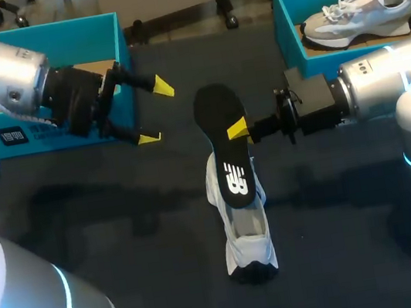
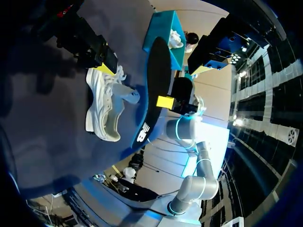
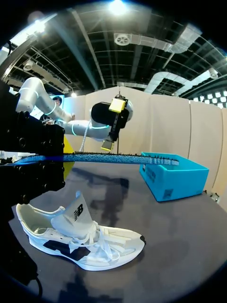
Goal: Take the shoe out of the shoebox, open the shoe tongue, remove and reinsert the insole, then place the shoe into the shoebox
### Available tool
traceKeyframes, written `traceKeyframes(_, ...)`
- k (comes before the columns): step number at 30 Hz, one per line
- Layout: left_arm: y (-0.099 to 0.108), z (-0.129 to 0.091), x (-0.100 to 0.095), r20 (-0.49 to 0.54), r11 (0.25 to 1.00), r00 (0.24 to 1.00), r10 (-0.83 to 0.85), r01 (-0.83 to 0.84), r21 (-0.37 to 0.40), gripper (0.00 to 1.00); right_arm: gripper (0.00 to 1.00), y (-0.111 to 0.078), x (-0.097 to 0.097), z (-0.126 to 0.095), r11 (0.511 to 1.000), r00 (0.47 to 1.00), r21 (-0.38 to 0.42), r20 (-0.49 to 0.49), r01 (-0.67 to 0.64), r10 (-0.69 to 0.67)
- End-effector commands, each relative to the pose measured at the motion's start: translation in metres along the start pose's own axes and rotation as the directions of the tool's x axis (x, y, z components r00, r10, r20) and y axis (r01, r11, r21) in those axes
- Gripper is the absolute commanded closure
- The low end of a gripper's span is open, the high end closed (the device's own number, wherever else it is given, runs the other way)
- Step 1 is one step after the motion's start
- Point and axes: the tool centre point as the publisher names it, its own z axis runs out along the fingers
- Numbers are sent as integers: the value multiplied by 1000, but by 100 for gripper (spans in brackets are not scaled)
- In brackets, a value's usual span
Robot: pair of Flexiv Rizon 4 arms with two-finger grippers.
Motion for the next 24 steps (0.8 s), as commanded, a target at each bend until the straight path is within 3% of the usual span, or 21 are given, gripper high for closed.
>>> traceKeyframes(1, 0, 7, 7, 63, 1000, 998, -12, 13, -10, 0, 100, 0, 0, 1, 1000, 1000, -1, 0, 0, 0)
traceKeyframes(5, 0, 7, 9, 132, 998, 991, -13, 20, -52, 0, 100, 0, 0, 1, 1000, 1000, -1, 0, 0, 0)
traceKeyframes(12, -1, 18, 7, 212, 998, 977, 2, 10, -54, 0, 100, 0, 0, 1, 1000, 1000, -1, 0, 0, 0)
traceKeyframes(17, -4, 26, 7, 257, 999, 966, -1, 10, -36, 0, 100, 2, 2, 2, 999, 999, -30, -33, 36, -37)
traceKeyframes(24, -5, 37, 5, 320, 997, 947, 35, -11, -75, 0, 100, 3, 1, 3, 998, 994, -23, -91, 64, -66)
